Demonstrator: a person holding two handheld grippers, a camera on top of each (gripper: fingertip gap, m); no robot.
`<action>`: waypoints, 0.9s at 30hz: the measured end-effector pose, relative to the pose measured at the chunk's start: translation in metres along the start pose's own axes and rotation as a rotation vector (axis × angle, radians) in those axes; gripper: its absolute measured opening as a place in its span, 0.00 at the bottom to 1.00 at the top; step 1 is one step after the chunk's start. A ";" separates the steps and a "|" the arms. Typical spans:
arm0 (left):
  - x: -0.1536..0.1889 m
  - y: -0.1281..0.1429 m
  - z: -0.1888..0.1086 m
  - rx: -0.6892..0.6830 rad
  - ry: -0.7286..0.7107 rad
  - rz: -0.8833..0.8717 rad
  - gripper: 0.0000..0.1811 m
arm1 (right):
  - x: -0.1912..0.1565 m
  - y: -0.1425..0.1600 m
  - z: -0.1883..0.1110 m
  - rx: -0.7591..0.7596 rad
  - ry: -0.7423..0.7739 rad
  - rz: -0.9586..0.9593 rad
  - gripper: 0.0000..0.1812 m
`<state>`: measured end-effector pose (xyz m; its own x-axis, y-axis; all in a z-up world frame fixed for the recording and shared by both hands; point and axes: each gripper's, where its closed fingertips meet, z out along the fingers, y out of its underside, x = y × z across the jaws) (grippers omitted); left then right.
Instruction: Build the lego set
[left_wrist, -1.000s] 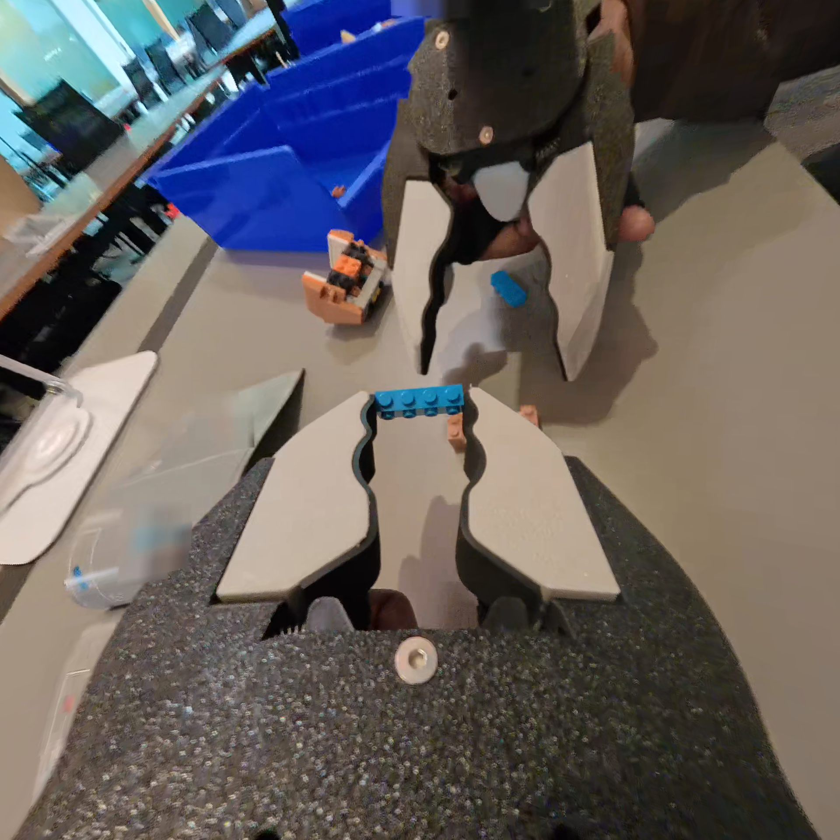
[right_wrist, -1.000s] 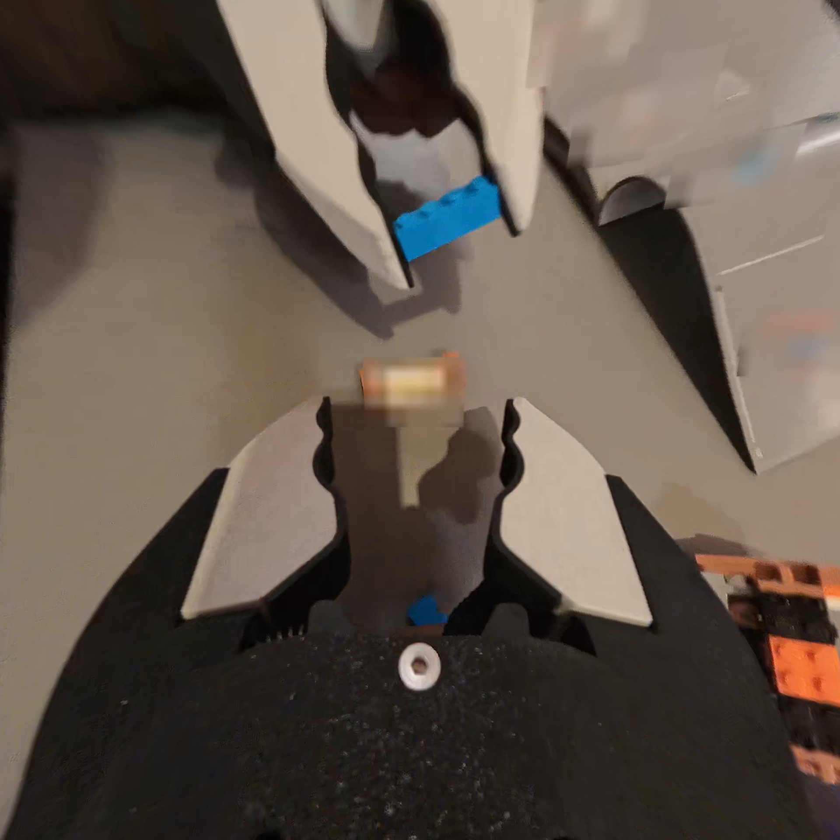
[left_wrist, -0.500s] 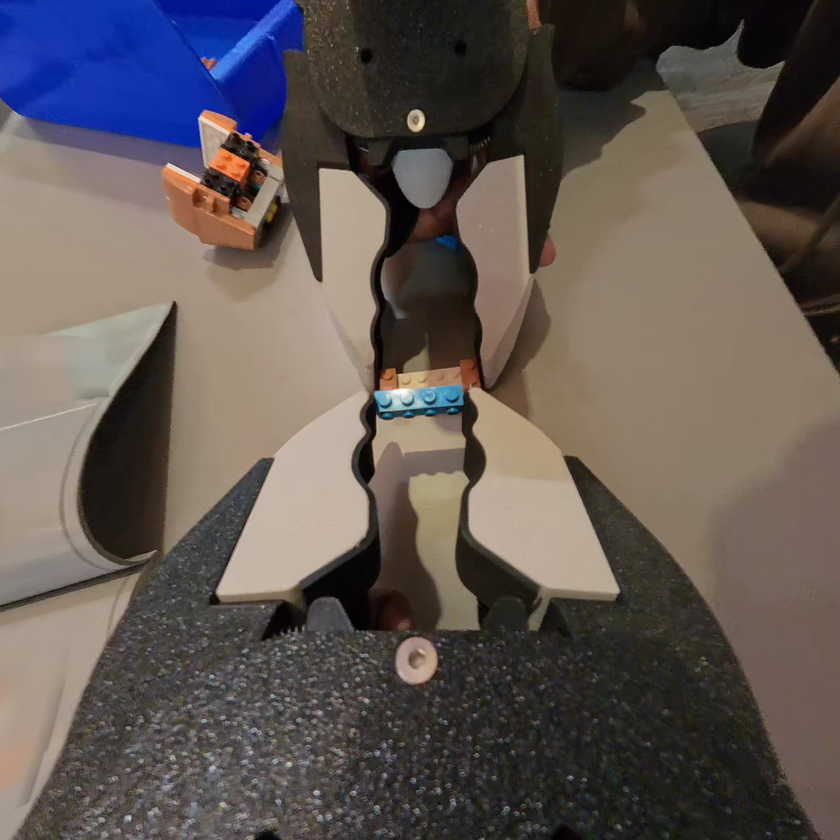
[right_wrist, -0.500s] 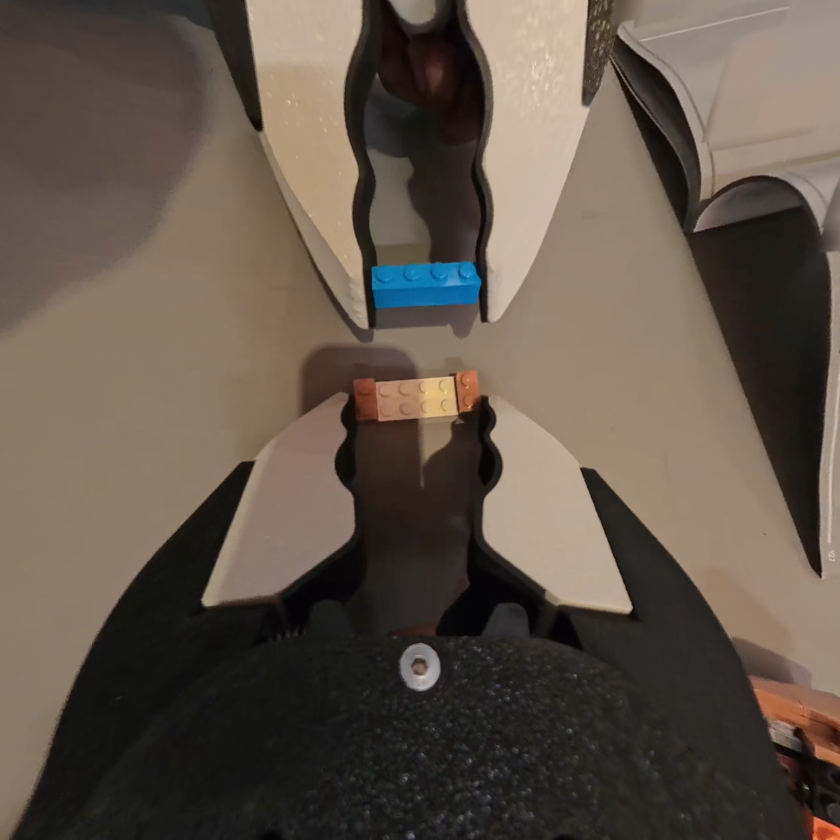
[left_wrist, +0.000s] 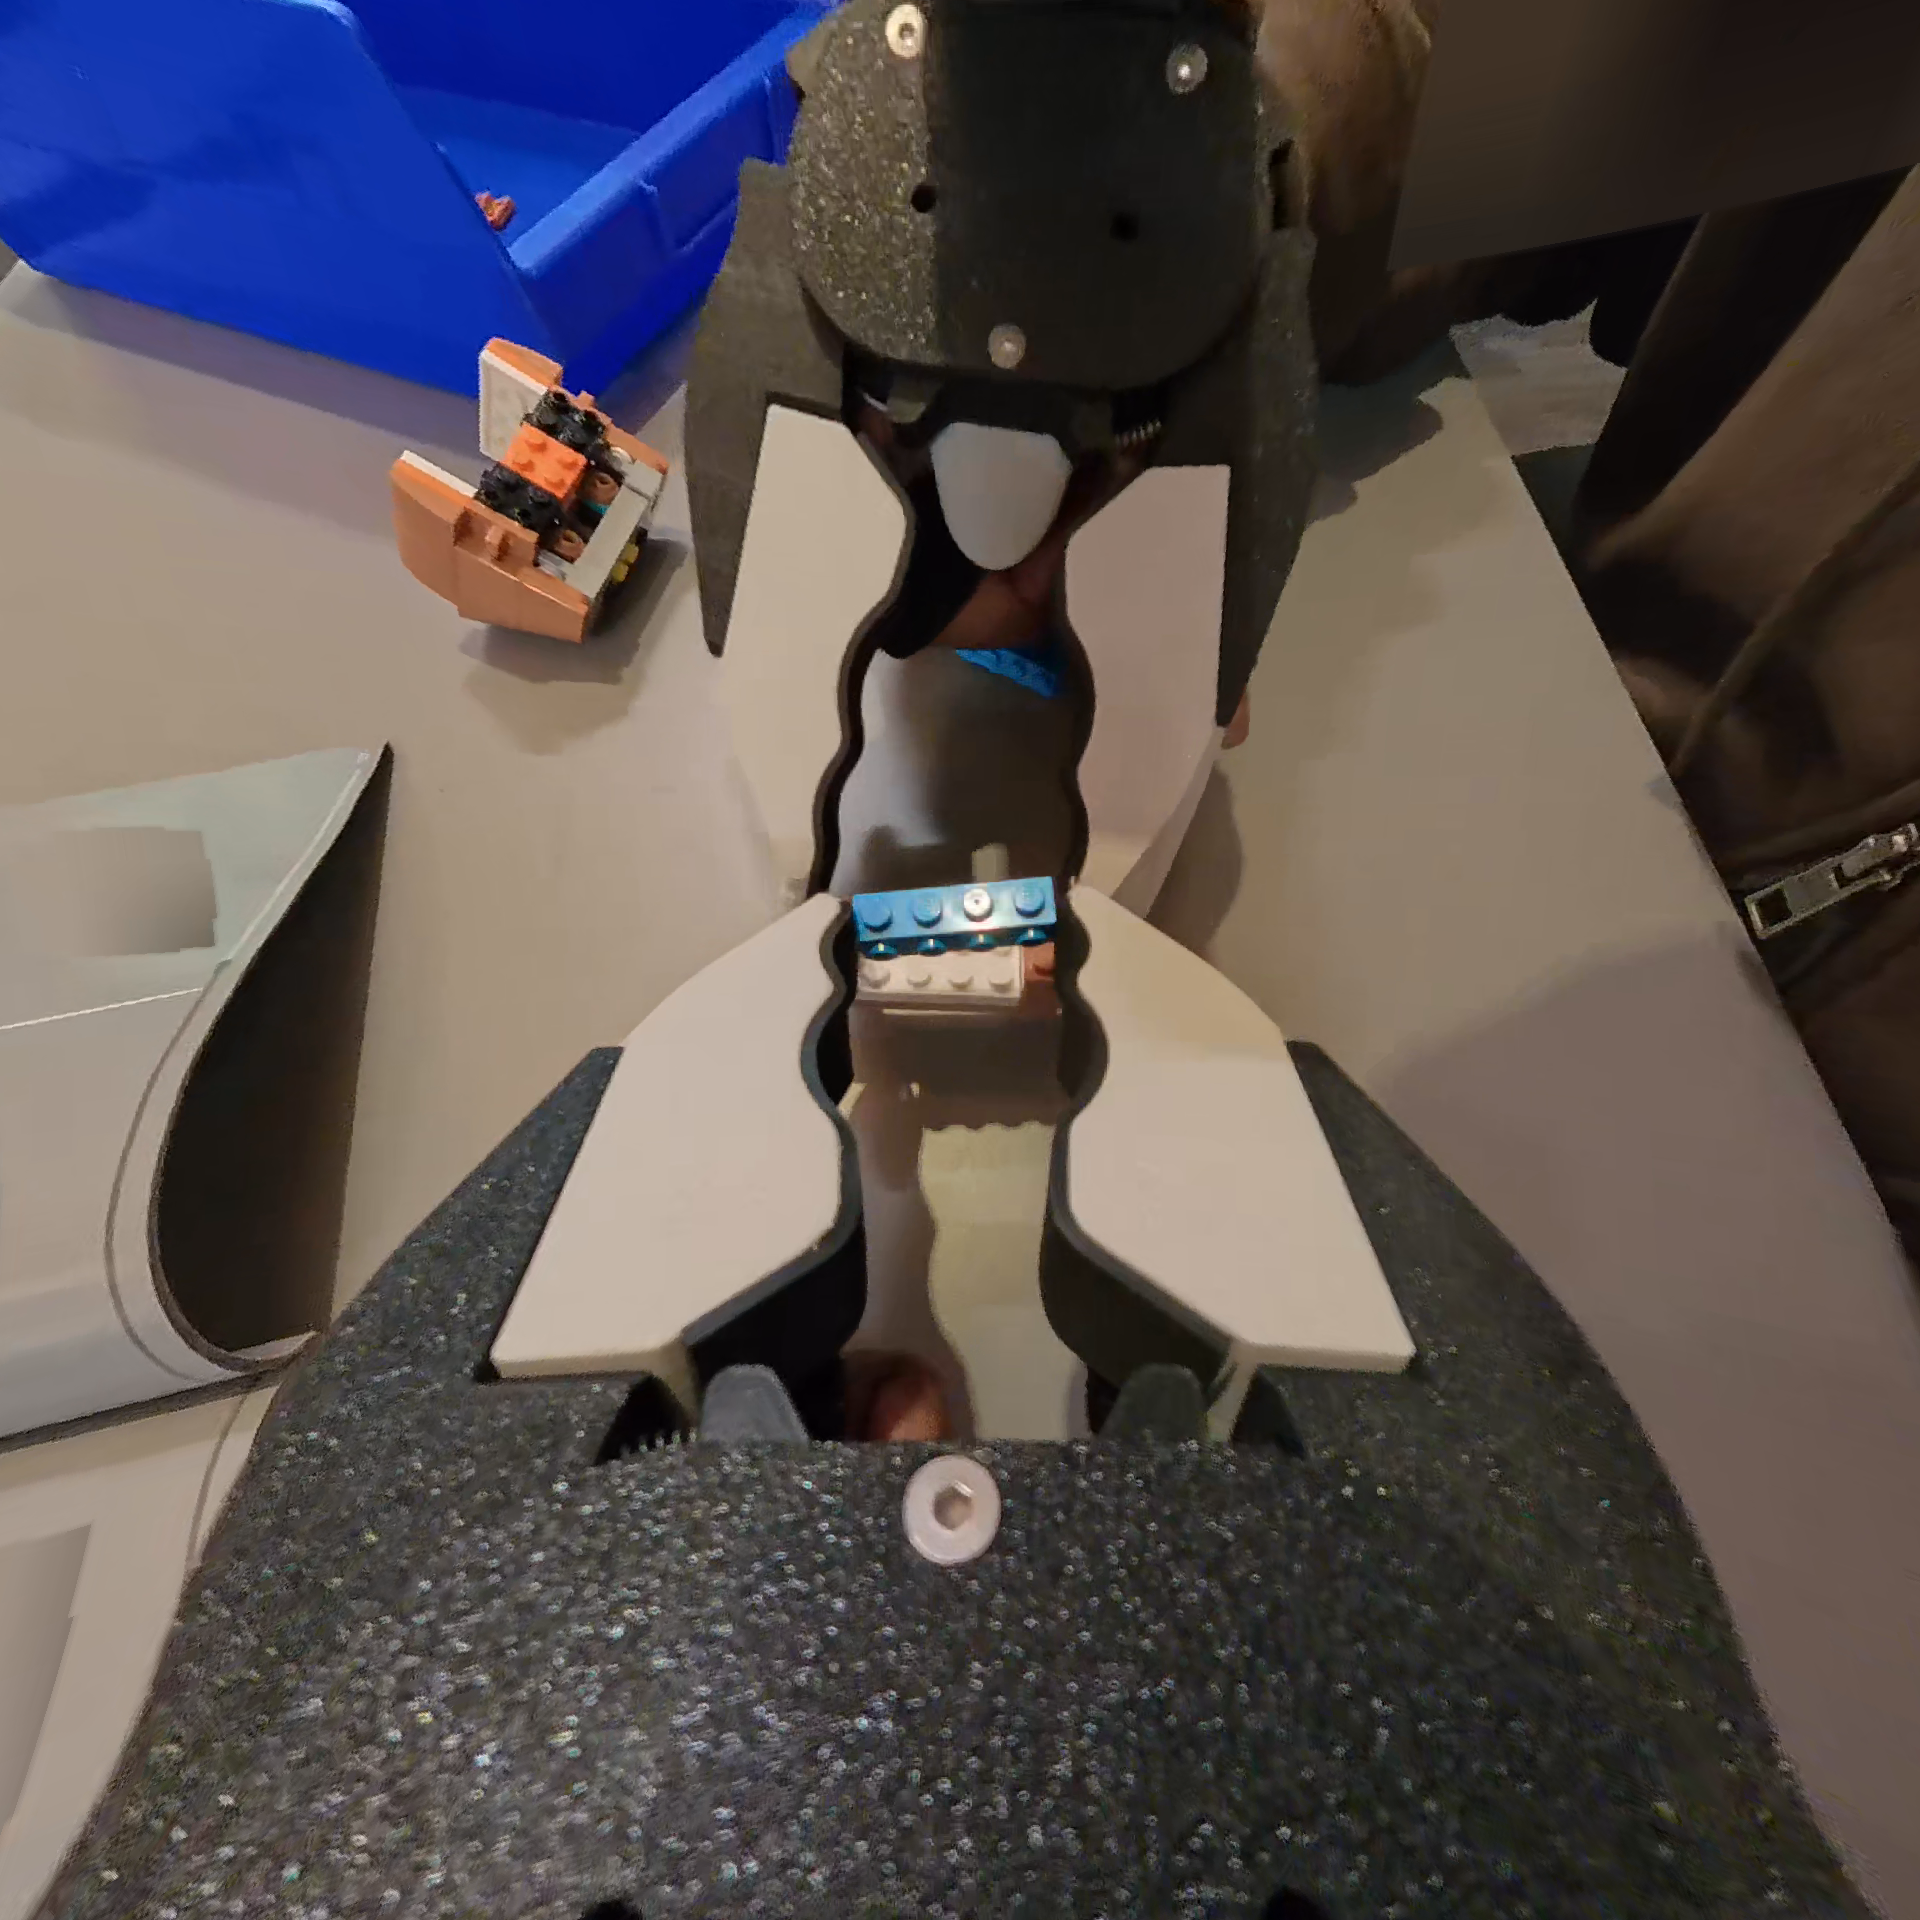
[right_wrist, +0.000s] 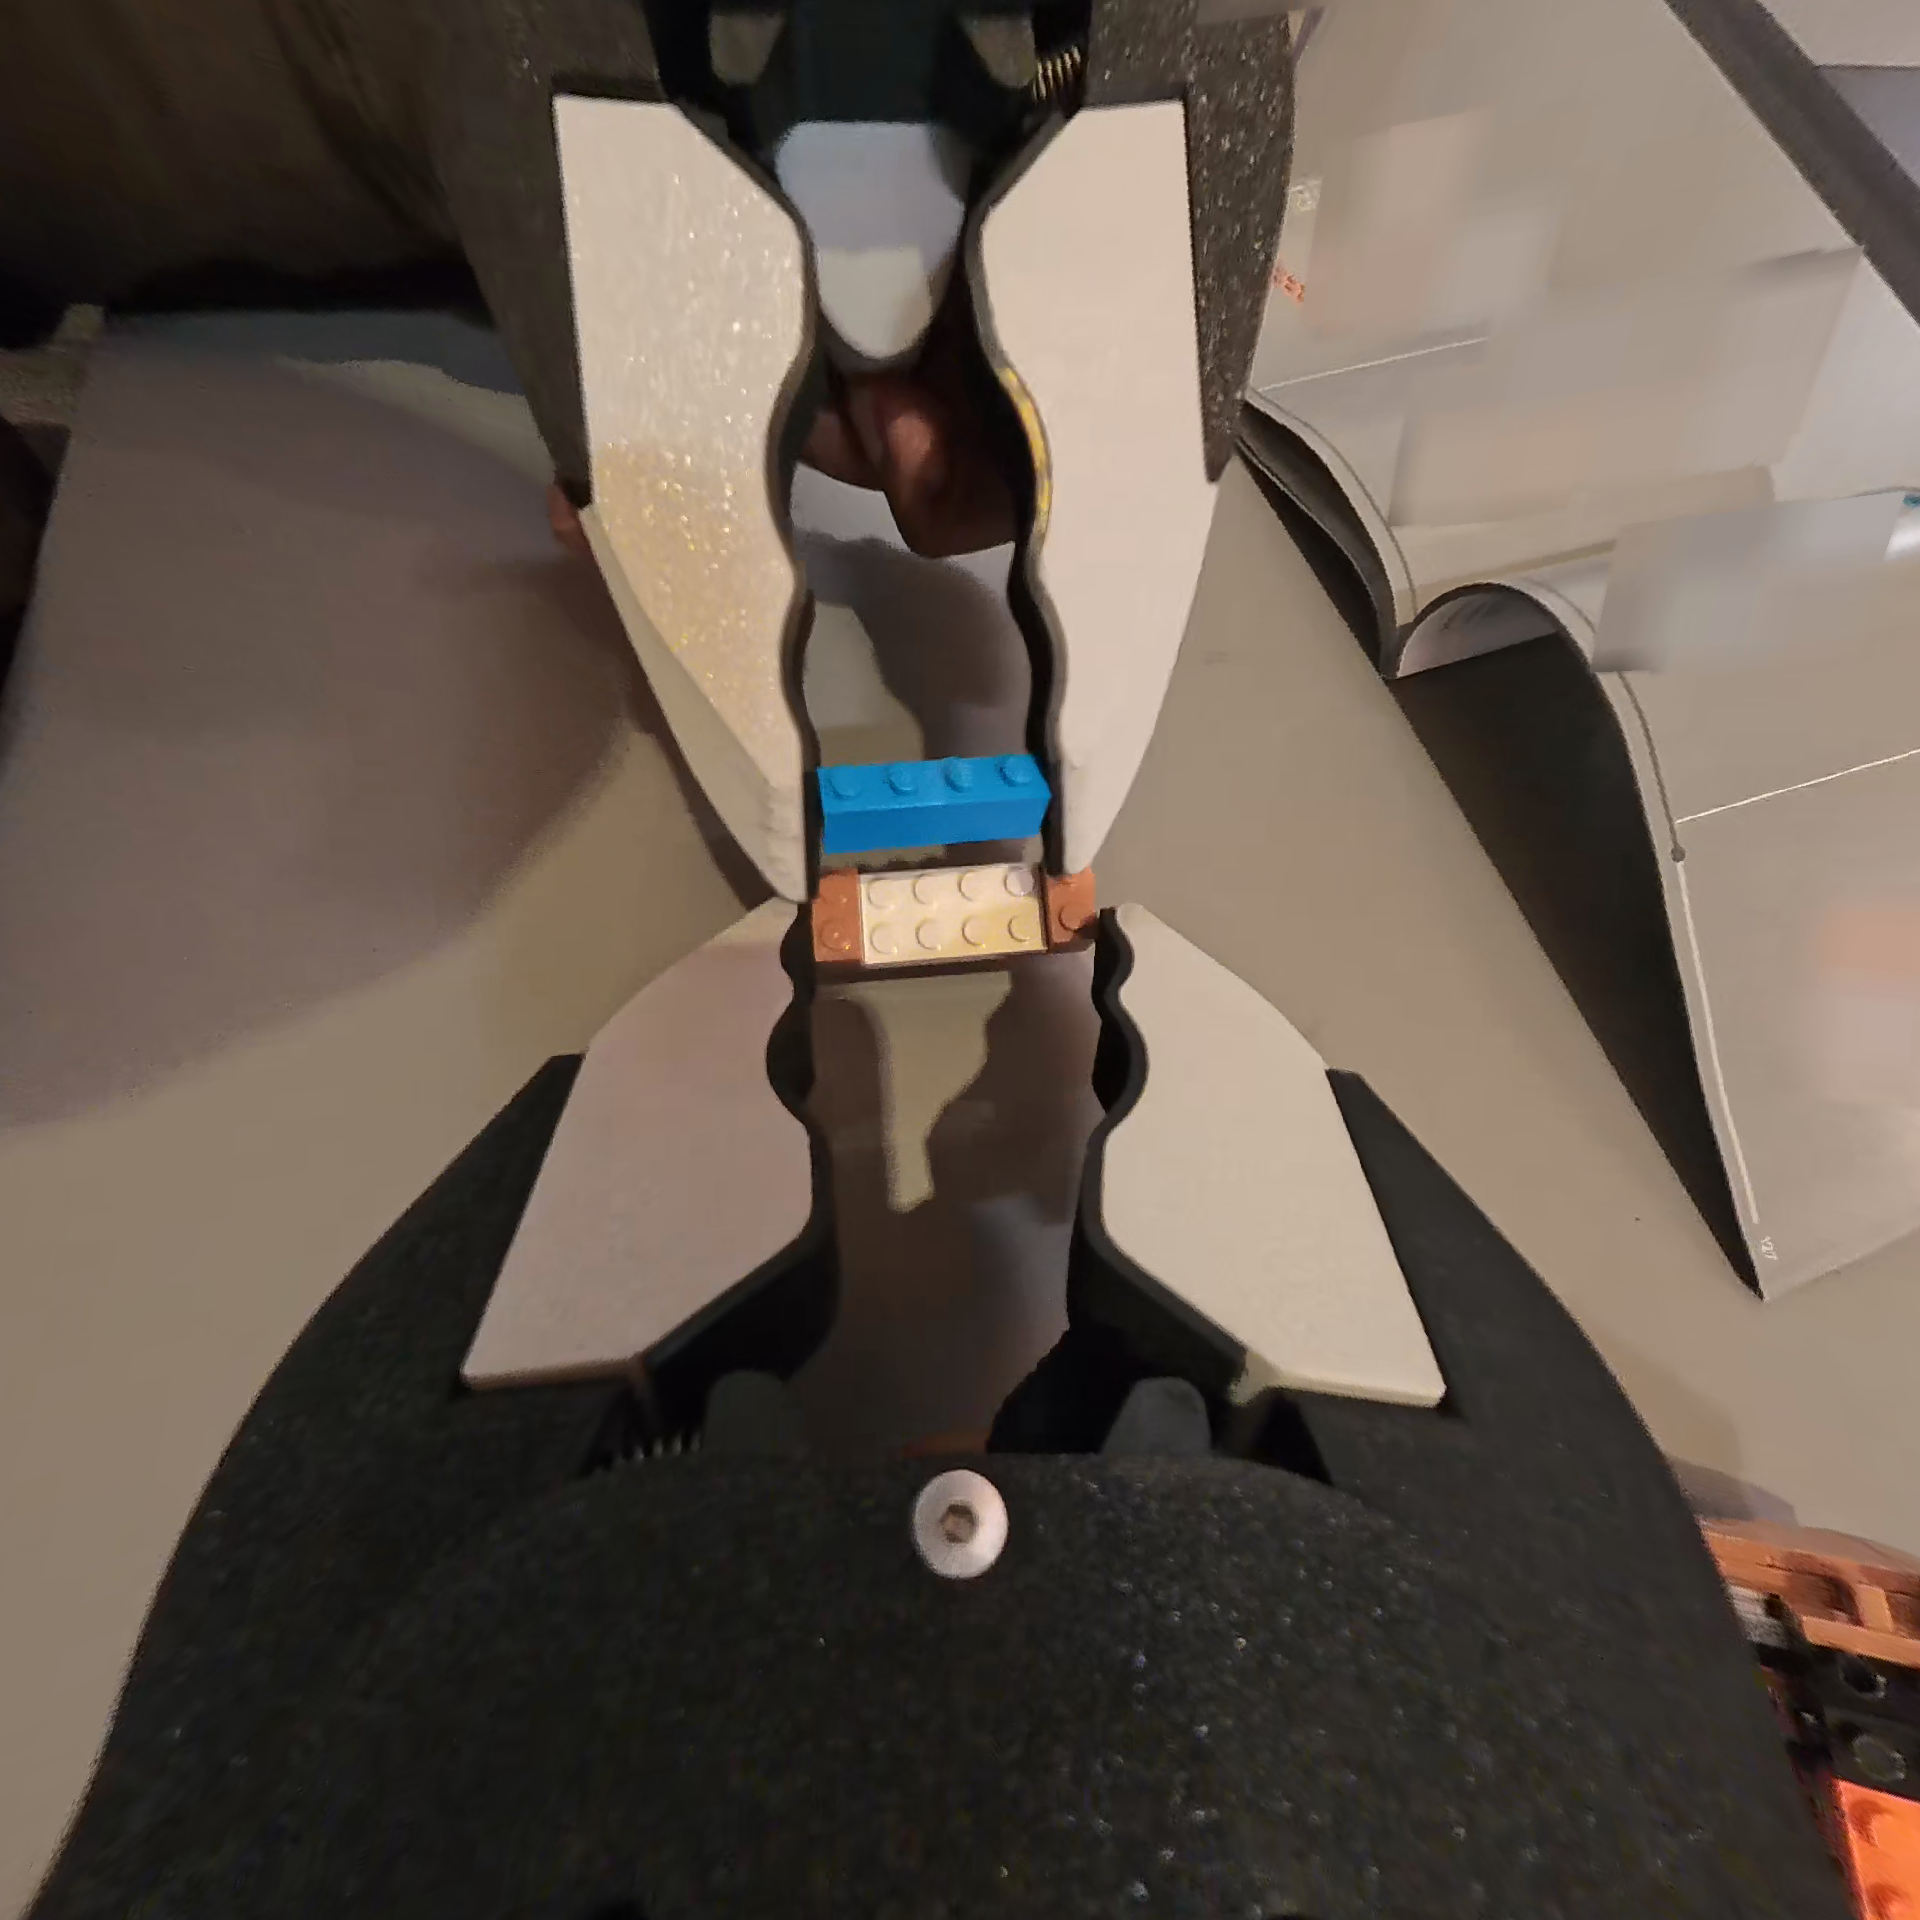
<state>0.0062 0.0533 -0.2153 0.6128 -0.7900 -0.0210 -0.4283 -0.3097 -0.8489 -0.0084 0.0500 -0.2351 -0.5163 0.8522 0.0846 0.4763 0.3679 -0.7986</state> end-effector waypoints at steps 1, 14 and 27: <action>-0.001 0.000 0.000 0.004 -0.002 -0.004 0.20 | 0.000 -0.001 0.000 0.004 0.001 -0.003 0.29; -0.001 0.007 -0.005 0.019 0.023 -0.040 0.22 | -0.001 0.003 -0.001 -0.002 0.012 -0.034 0.29; -0.007 0.070 -0.021 -0.321 -0.007 -0.011 0.18 | 0.002 0.029 0.004 -0.148 0.008 -0.009 0.29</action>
<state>-0.0416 0.0263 -0.2636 0.6229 -0.7821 -0.0174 -0.6086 -0.4705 -0.6389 0.0017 0.0605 -0.2604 -0.5160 0.8511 0.0968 0.5712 0.4261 -0.7015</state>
